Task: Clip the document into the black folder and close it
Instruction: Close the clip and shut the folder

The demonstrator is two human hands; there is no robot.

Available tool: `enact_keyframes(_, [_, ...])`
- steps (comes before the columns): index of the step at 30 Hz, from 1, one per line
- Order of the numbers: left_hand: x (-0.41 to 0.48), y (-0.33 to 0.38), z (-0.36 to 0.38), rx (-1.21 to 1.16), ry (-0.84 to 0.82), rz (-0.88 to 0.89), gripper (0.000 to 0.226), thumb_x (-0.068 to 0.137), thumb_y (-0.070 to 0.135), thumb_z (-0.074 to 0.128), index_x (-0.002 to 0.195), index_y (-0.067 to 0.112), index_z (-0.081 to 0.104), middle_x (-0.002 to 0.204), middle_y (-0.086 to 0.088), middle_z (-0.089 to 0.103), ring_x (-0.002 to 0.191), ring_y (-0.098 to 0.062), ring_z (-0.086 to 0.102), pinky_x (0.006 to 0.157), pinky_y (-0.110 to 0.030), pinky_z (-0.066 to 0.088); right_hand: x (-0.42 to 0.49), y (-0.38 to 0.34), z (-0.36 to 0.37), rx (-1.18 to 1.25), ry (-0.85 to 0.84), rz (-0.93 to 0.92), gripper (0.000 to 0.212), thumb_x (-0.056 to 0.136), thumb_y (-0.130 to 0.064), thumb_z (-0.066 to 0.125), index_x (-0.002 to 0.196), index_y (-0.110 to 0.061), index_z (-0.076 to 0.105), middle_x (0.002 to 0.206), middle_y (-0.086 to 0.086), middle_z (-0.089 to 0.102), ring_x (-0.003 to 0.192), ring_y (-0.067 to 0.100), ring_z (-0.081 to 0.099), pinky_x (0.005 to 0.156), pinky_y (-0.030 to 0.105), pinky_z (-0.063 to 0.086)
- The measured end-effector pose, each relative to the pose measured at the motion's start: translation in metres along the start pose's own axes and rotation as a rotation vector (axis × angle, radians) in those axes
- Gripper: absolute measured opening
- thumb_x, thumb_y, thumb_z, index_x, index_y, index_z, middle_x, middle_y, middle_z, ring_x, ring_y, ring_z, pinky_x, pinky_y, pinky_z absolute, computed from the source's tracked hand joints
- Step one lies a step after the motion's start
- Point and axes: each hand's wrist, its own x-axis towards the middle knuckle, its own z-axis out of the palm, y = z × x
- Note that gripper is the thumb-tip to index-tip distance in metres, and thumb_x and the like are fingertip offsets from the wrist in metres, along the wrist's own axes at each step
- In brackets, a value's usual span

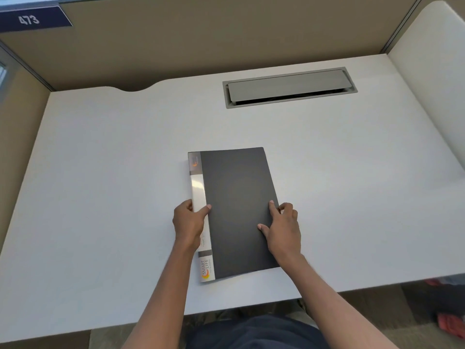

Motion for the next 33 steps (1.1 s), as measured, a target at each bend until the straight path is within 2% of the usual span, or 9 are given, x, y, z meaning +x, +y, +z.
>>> enact_keyframes(2, [0.003,-0.004,-0.005,-0.058,-0.045,0.008,0.036,0.090,0.021,0.081,0.123,0.013,0.070,0.120,-0.007,0.075,0.102,-0.032,0.074,0.090,-0.048,0.061,-0.001,0.002,-0.001,0.031,0.000,-0.007,0.075,0.092,-0.038,0.071,0.156,-0.020,0.035,0.137,0.006,0.039,0.127,0.025,0.041,0.101,0.037,0.049])
enact_keyframes(7, [0.006,-0.013,-0.014,-0.235,-0.163,-0.002,0.033,0.097,0.021,0.073,0.124,0.030,0.058,0.117,-0.004,0.075,0.090,-0.028,0.076,0.068,-0.038,0.061,0.003,0.014,-0.003,0.212,0.007,-0.007,0.075,0.086,-0.040,0.077,0.151,-0.021,0.042,0.136,0.006,0.042,0.126,0.026,0.045,0.104,0.041,0.047])
enact_keyframes(12, [0.008,-0.019,-0.017,-0.373,-0.233,-0.059,0.033,0.101,0.016,0.066,0.129,0.031,0.057,0.118,-0.004,0.075,0.091,-0.029,0.073,0.072,-0.041,0.063,0.010,0.024,-0.010,0.462,0.031,0.049,0.088,0.083,-0.043,0.080,0.154,-0.022,0.032,0.143,0.002,0.046,0.130,0.022,0.047,0.110,0.042,0.044])
enact_keyframes(15, [0.007,-0.018,-0.016,-0.407,-0.270,-0.074,0.033,0.101,0.016,0.065,0.130,0.030,0.058,0.118,-0.005,0.073,0.094,-0.029,0.070,0.066,-0.035,0.062,0.014,0.027,-0.016,0.592,-0.031,0.040,0.083,0.082,-0.040,0.081,0.150,-0.027,0.035,0.134,-0.009,0.055,0.120,0.013,0.055,0.103,0.033,0.049])
enact_keyframes(17, [0.007,-0.016,-0.014,-0.410,-0.280,-0.077,0.032,0.101,0.016,0.065,0.128,0.030,0.058,0.118,-0.006,0.073,0.093,-0.029,0.070,0.065,-0.034,0.062,0.016,0.027,-0.018,0.648,-0.075,0.039,0.078,0.082,-0.037,0.082,0.146,-0.030,0.038,0.127,-0.013,0.059,0.111,0.009,0.060,0.090,0.021,0.049])
enact_keyframes(20, [0.008,-0.015,-0.009,-0.374,-0.257,-0.064,0.032,0.101,0.016,0.067,0.129,0.027,0.057,0.121,-0.009,0.073,0.094,-0.031,0.071,0.074,-0.043,0.061,0.017,0.025,-0.020,0.659,-0.051,0.048,0.076,0.080,-0.033,0.084,0.143,-0.029,0.042,0.122,-0.013,0.062,0.103,0.009,0.063,0.082,0.016,0.048])
enact_keyframes(24, [0.008,-0.011,-0.007,-0.282,-0.172,0.028,0.027,0.097,0.021,0.073,0.116,0.037,0.061,0.118,0.000,0.074,0.094,-0.026,0.074,0.074,-0.037,0.059,0.022,0.019,-0.020,0.595,0.011,0.033,0.074,0.079,-0.033,0.085,0.142,-0.024,0.047,0.126,-0.006,0.058,0.113,0.013,0.057,0.098,0.028,0.047])
enact_keyframes(29, [0.011,-0.005,-0.009,-0.033,-0.086,0.172,0.047,0.093,0.023,0.078,0.137,0.025,0.061,0.118,0.002,0.070,0.101,-0.024,0.070,0.083,-0.041,0.060,0.031,0.000,-0.019,0.560,0.033,0.026,0.090,0.082,-0.029,0.083,0.156,-0.021,0.032,0.145,-0.002,0.047,0.132,0.015,0.046,0.108,0.024,0.034])
enact_keyframes(33, [0.027,0.009,-0.017,0.084,0.034,0.221,0.046,0.092,0.021,0.079,0.135,0.020,0.062,0.117,-0.001,0.070,0.098,-0.024,0.068,0.079,-0.034,0.054,0.046,-0.028,-0.017,0.554,0.032,-0.014,0.086,0.083,-0.027,0.081,0.153,-0.032,0.031,0.123,-0.012,0.042,0.107,0.001,0.041,0.101,0.022,0.035])
